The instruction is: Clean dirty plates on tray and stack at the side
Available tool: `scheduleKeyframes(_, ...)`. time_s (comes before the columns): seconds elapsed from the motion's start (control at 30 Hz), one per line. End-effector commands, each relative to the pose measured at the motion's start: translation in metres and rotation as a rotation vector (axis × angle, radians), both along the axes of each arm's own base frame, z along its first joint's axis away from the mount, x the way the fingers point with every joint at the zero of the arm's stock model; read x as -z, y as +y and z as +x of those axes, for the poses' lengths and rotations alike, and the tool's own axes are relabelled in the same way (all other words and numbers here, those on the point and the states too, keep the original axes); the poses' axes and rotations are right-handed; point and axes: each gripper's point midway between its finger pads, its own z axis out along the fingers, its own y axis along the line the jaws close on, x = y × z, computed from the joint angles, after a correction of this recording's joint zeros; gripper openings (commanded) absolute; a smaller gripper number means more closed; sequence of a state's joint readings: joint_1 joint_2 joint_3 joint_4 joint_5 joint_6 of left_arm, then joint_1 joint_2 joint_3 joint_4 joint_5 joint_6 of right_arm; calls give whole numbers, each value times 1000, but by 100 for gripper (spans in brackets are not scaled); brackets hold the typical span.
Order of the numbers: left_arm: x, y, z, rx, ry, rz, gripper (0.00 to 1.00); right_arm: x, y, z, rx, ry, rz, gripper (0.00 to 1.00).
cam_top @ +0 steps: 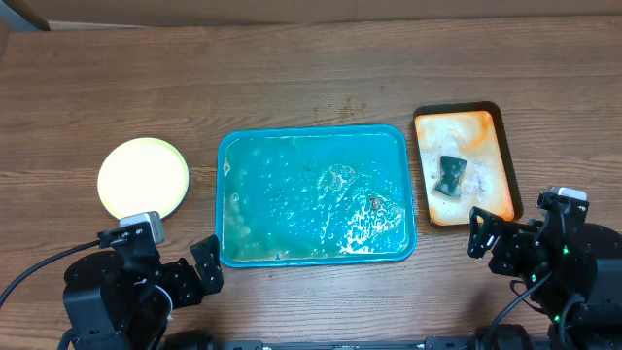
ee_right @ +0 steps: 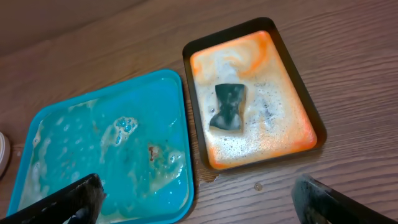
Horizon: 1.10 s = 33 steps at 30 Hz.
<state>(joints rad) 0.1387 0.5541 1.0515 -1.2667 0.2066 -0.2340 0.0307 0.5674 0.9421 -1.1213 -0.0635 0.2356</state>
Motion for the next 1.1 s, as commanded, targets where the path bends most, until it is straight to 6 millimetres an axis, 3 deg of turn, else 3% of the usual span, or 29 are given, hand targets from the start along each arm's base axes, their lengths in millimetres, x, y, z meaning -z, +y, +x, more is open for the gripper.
scheduleKeyframes(0.0,0,-3,0,4,-2,-20,100,1,-5,-1,12,-6,-32,100)
scheduleKeyframes(0.1,0,-3,0,3,-2,-20,100,-5,-13,0,40,-44,-67,100)
scheduleKeyframes(0.23,0,-3,0,4,-2,-20,100,-20,-10,5,25,-249,-72,100)
scheduleKeyframes(0.57,0,-3,0,3,-2,-20,100,5,8,20,-53,-572,-18,100)
scheduleKeyframes(0.8,0,-3,0,4,-2,-20,100,7,8,37,-43,-777,-15,100)
scheduleKeyframes(1.07,0,-3,0,3,-2,-20,100,33,0,50,5,-802,-32,100)
